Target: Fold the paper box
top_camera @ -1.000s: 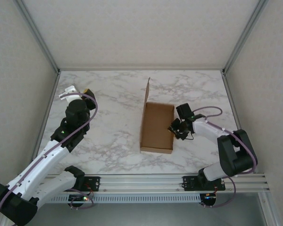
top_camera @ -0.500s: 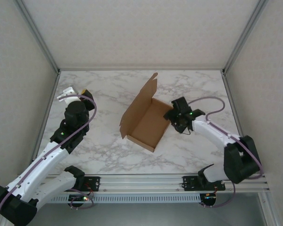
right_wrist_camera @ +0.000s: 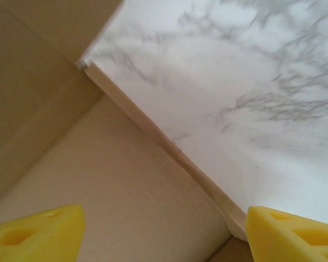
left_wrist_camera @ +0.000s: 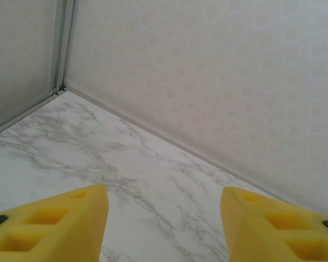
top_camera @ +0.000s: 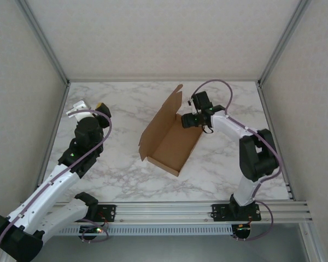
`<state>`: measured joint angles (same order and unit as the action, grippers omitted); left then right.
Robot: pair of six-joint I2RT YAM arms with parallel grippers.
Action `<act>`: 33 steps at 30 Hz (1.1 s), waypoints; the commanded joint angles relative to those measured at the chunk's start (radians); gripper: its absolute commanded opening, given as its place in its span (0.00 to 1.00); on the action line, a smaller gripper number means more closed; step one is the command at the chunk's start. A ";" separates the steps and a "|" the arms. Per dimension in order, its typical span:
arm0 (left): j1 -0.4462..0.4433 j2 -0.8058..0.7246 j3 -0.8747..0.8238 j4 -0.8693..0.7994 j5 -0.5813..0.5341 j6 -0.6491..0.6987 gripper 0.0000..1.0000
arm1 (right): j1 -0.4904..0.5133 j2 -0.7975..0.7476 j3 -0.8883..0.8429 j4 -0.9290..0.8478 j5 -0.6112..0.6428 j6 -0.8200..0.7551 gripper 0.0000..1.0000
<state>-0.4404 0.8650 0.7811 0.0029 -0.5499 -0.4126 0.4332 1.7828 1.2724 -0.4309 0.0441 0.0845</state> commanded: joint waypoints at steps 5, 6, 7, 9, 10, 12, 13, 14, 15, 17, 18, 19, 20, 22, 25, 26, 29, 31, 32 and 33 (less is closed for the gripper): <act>-0.003 -0.023 -0.003 0.003 -0.007 -0.011 0.59 | -0.017 0.137 0.105 -0.026 0.018 -0.134 0.76; -0.005 -0.021 -0.003 -0.001 -0.033 -0.019 0.60 | -0.016 0.150 0.118 -0.037 0.019 -0.122 0.74; -0.006 -0.021 -0.005 -0.005 -0.058 -0.028 0.63 | -0.019 0.164 0.130 -0.047 0.020 -0.109 0.72; -0.008 -0.025 -0.007 -0.010 -0.072 -0.031 0.68 | -0.018 0.180 0.145 -0.067 0.025 -0.081 0.66; -0.009 -0.030 -0.008 -0.006 -0.067 -0.027 0.69 | -0.020 0.185 0.146 -0.070 0.026 -0.062 0.63; -0.008 -0.037 -0.011 -0.003 -0.061 -0.026 0.70 | -0.022 0.185 0.141 -0.077 0.033 -0.027 0.56; -0.007 -0.039 -0.009 -0.007 -0.060 -0.025 0.70 | -0.023 0.185 0.136 -0.079 0.032 -0.005 0.52; -0.008 -0.039 -0.007 -0.011 -0.057 -0.022 0.70 | -0.025 0.184 0.130 -0.083 0.033 0.018 0.50; -0.008 -0.038 -0.005 -0.012 -0.055 -0.023 0.70 | -0.027 0.181 0.126 -0.090 0.034 0.038 0.48; -0.008 -0.038 -0.005 -0.014 -0.044 -0.016 0.71 | -0.027 0.171 0.107 -0.096 0.035 0.088 0.45; -0.007 -0.034 -0.006 -0.012 -0.036 -0.010 0.71 | -0.028 0.167 0.096 -0.102 0.039 0.111 0.42; -0.006 -0.031 -0.008 -0.010 -0.029 -0.004 0.71 | -0.032 0.160 0.081 -0.107 0.043 0.146 0.40; -0.007 -0.025 -0.009 -0.008 -0.024 0.001 0.71 | -0.034 0.152 0.064 -0.108 0.036 0.178 0.38; -0.008 -0.017 -0.006 -0.008 -0.001 0.011 0.71 | -0.033 0.132 0.022 -0.112 0.029 0.239 0.36; -0.008 -0.040 -0.033 0.031 0.067 0.030 0.72 | -0.039 0.075 -0.067 -0.094 0.049 0.355 0.35; -0.007 -0.045 -0.040 0.043 0.078 0.033 0.72 | -0.039 0.056 -0.096 -0.082 0.046 0.393 0.35; -0.007 -0.039 -0.041 0.047 0.071 0.033 0.73 | -0.039 0.000 -0.179 -0.037 0.014 0.490 0.35; -0.008 -0.028 -0.037 0.045 0.051 0.023 0.73 | -0.038 -0.036 -0.223 -0.012 -0.009 0.542 0.35; -0.008 -0.022 -0.036 0.047 0.035 0.011 0.73 | -0.038 -0.059 -0.249 0.007 -0.025 0.567 0.35; -0.007 -0.016 -0.036 0.049 0.024 -0.001 0.73 | -0.033 -0.080 -0.268 0.022 -0.035 0.587 0.34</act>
<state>-0.4435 0.8391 0.7471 0.0273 -0.5095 -0.4011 0.4007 1.7699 1.0534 -0.4438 0.0486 0.5369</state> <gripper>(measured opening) 0.730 0.345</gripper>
